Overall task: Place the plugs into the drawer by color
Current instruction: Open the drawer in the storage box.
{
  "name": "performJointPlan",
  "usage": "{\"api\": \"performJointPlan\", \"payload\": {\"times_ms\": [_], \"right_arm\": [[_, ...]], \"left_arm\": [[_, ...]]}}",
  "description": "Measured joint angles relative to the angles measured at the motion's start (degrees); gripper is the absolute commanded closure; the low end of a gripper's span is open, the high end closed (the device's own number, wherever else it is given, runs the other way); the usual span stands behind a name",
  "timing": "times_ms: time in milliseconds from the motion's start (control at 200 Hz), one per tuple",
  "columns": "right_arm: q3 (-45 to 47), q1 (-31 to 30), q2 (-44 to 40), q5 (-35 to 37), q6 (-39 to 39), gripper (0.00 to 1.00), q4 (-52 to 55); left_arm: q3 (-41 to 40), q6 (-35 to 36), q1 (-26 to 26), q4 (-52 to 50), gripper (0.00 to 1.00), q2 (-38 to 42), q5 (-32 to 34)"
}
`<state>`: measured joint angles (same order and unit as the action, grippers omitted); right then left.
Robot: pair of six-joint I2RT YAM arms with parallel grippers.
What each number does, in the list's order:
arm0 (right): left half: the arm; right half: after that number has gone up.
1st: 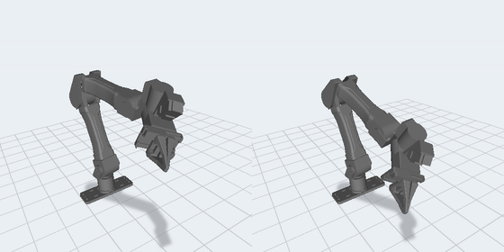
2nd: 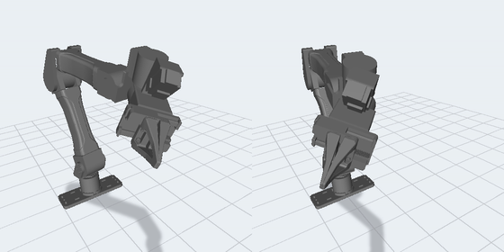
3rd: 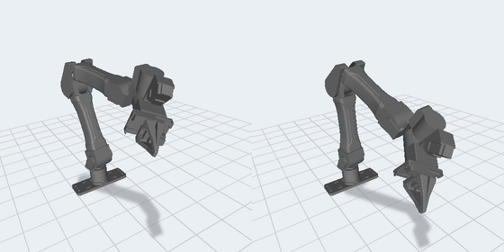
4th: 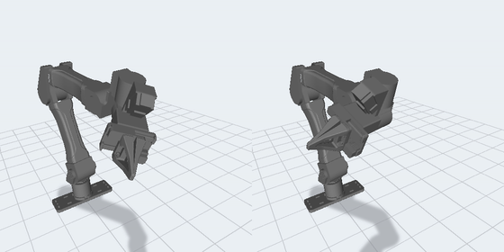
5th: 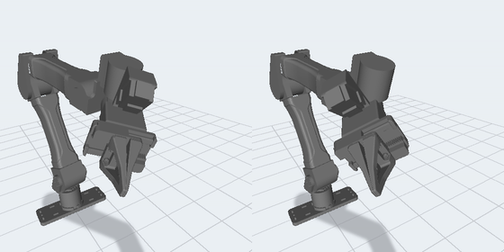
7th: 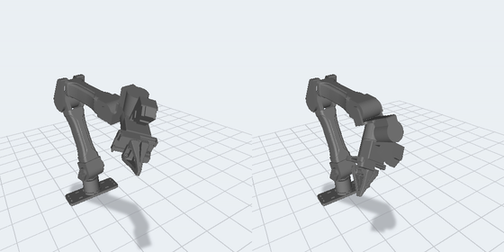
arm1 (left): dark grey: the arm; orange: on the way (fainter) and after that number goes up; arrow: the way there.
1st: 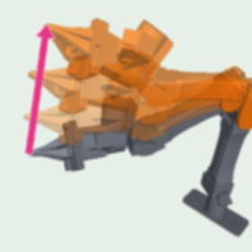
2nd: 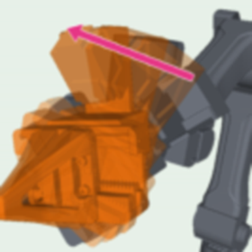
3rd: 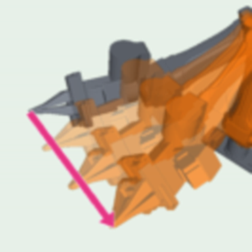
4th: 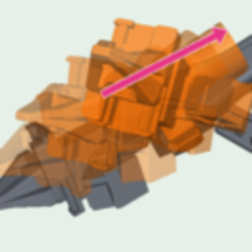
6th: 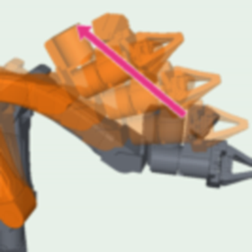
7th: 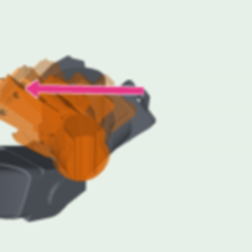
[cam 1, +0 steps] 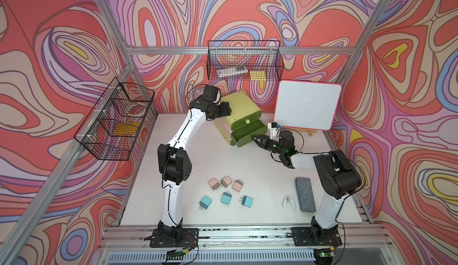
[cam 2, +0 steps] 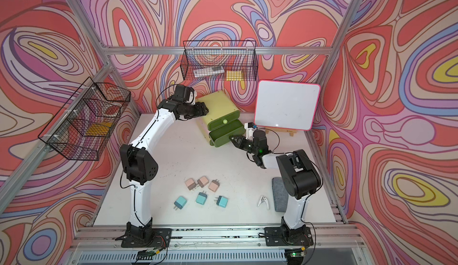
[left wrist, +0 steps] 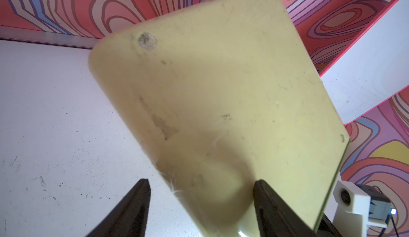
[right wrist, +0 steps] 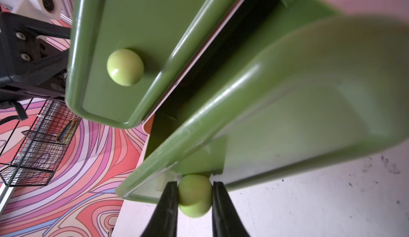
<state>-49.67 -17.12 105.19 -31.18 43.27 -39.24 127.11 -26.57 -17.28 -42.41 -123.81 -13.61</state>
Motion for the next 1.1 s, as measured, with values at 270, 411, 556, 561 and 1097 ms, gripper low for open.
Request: {"api": "performJointPlan", "payload": {"times_ms": [270, 411, 556, 561, 1097], "right_arm": [[4.0, -2.4, -6.2, 3.7, -2.4, 0.94, 4.4], [5.6, -3.1, -6.9, 4.4, -3.3, 0.94, 5.0], [6.3, -3.3, -7.6, 5.0, -4.2, 0.93, 5.6], [6.3, -3.3, -7.6, 5.1, -4.2, 0.94, 5.6], [6.6, -5.3, -6.6, 6.4, -5.8, 0.82, 5.5]], "left_arm": [[0.0, -0.3, 0.0, 0.0, 0.28, 0.0, -0.2], [0.0, -0.3, 0.0, 0.0, 0.28, 0.0, -0.3], [0.0, -0.3, 0.0, 0.0, 0.28, 0.0, -0.3], [0.0, -0.3, 0.0, 0.0, 0.28, 0.0, -0.3], [0.0, -0.3, 0.0, 0.0, 0.28, 0.0, -0.4]]}}
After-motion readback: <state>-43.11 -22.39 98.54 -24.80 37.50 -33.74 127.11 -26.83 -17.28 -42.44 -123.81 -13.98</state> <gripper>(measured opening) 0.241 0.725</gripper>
